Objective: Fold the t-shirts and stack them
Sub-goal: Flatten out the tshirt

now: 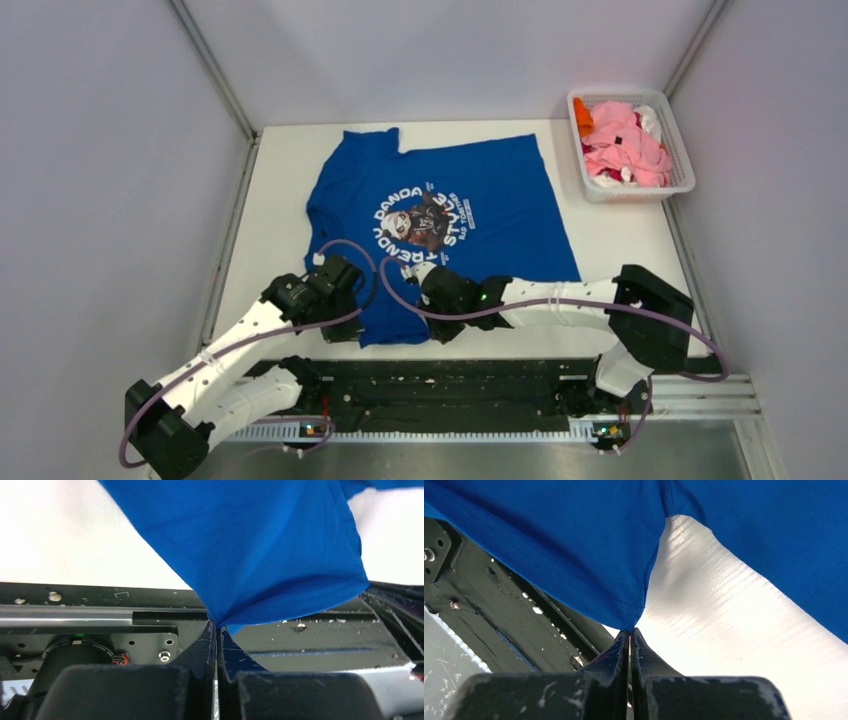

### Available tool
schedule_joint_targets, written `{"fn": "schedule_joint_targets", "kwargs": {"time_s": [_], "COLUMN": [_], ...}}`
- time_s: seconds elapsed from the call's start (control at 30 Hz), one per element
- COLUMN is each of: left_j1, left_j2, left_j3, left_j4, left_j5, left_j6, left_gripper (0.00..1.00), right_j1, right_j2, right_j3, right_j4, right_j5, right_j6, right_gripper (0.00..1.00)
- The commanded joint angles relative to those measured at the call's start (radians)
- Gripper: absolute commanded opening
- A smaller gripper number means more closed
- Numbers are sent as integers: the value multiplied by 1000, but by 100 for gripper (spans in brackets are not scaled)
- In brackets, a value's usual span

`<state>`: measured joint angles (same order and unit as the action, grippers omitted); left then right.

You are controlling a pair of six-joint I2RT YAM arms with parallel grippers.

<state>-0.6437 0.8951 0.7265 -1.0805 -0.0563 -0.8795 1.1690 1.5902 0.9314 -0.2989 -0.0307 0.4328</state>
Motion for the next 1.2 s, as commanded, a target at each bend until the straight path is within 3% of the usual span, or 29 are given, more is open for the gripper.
{"fn": "schedule_joint_targets", "kwargs": {"time_s": [0.0,0.1,0.17,0.2,0.23,0.3,0.37,0.4,0.43,0.47,0.6,0.67,0.77,0.87,0.93,1.03,1.17], "left_j1": [-12,-14,-18,-20,-23,-30,-34,-34,-34,-36,-35,-34,-33,-25,27,195,323], "left_j2": [-21,-24,-11,-4,-3,-16,-42,-54,-66,-77,-90,-68,8,74,133,245,385], "left_j3": [-59,-140,-169,-172,-170,-149,-114,-92,-65,-39,48,53,52,40,27,6,52], "left_j4": [17,69,62,42,23,-19,-42,-52,-58,-62,-23,41,66,154,253,399,529], "left_j5": [149,222,241,238,239,242,265,271,274,274,172,54,19,-181,-232,-177,-161], "left_j6": [34,22,14,9,10,17,35,42,48,51,58,18,-21,-26,-17,21,70], "left_gripper": [0,0,0,4,12,41,56,80,93,99,99,99,99,99,99,99,99], "right_j1": [1,1,2,3,3,3,3,3,3,3,-33,-97,-195,-248,-310,-406,-491], "right_j2": [-18,-27,-46,-59,-76,-120,-167,-195,-220,-245,-346,-375,-398,-401,-372,-321,-272], "right_j3": [-2,-37,-59,-73,-85,-108,-118,-120,-121,-123,-151,-167,-194,-230,-233,-234,-227], "right_j4": [10,41,48,54,60,63,43,33,23,17,14,20,48,112,119,110,123], "right_j5": [-11,-42,-57,-67,-77,-76,-40,-9,19,54,163,160,102,133,131,126,263], "right_j6": [-11,1,-1,-4,-7,-8,-12,-6,-1,7,70,120,151,151,173,188,170], "right_gripper": [0,1,13,26,38,54,67,76,87,95,99,99,99,99,99,99,99]}}
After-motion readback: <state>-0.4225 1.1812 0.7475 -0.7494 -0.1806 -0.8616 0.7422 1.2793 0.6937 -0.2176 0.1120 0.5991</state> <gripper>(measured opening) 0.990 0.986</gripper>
